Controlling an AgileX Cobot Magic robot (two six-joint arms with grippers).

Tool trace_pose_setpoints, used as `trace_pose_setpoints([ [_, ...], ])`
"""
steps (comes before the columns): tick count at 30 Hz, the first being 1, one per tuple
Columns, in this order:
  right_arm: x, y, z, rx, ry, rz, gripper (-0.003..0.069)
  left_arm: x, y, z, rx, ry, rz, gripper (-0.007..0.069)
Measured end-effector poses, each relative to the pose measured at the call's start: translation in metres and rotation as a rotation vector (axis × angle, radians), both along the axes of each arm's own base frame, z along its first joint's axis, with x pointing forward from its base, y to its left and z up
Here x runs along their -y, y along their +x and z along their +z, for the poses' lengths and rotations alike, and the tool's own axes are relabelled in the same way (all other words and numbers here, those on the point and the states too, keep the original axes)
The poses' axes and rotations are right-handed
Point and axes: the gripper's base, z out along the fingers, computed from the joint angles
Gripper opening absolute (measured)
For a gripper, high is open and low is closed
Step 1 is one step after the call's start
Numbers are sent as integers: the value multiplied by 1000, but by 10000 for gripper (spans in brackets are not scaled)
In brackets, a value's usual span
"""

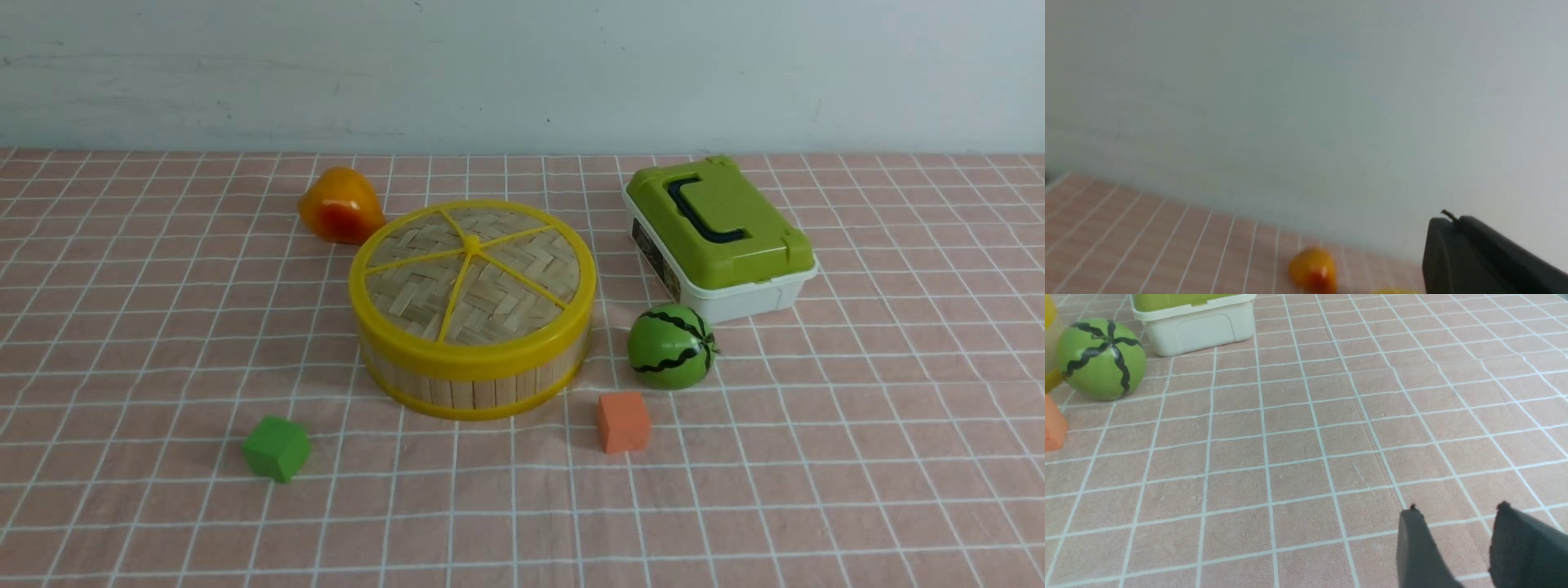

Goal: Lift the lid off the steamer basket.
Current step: Use the left arm to lift the lid of the steamer

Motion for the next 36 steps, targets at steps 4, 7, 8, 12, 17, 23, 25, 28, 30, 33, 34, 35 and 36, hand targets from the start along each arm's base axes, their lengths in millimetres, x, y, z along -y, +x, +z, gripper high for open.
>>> trace_pose_setpoints([
  [4, 0, 0, 0, 0, 0, 0, 242, 4, 39, -28, -313, -37, 0, -13],
  [7, 0, 0, 0, 0, 0, 0, 242, 14, 58, -36, -489, -43, -49, -13],
  [8, 0, 0, 0, 0, 0, 0, 242, 20, 66, -39, -550, -41, -78, -13],
  [12, 0, 0, 0, 0, 0, 0, 242, 45, 96, -49, -721, -6, -206, -13],
  [17, 0, 0, 0, 0, 0, 0, 242, 82, 147, -56, -856, 34, -370, -13],
  [23, 0, 0, 0, 0, 0, 0, 242, 127, 206, -48, -831, 74, -463, 3],
  [25, 0, 0, 0, 0, 0, 0, 242, 142, 227, -48, -820, 133, -480, 25],
  [28, 0, 0, 0, 0, 0, 0, 242, 159, 253, -47, -822, 195, -485, 64],
  [30, 0, 0, 0, 0, 0, 0, 242, 169, 272, -47, -818, 236, -483, 116],
  [33, 0, 0, 0, 0, 1, 0, 242, 179, 287, -48, -808, 297, -477, 177],
  [34, 0, 0, 0, 0, 1, 0, 242, 185, 295, -51, -811, 345, -472, 223],
  [35, 0, 0, 0, 0, 1, 0, 242, 186, 296, -52, -812, 354, -469, 228],
  [36, 0, 0, 0, 0, 1, 0, 242, 192, 301, -56, -824, 388, -468, 267],
])
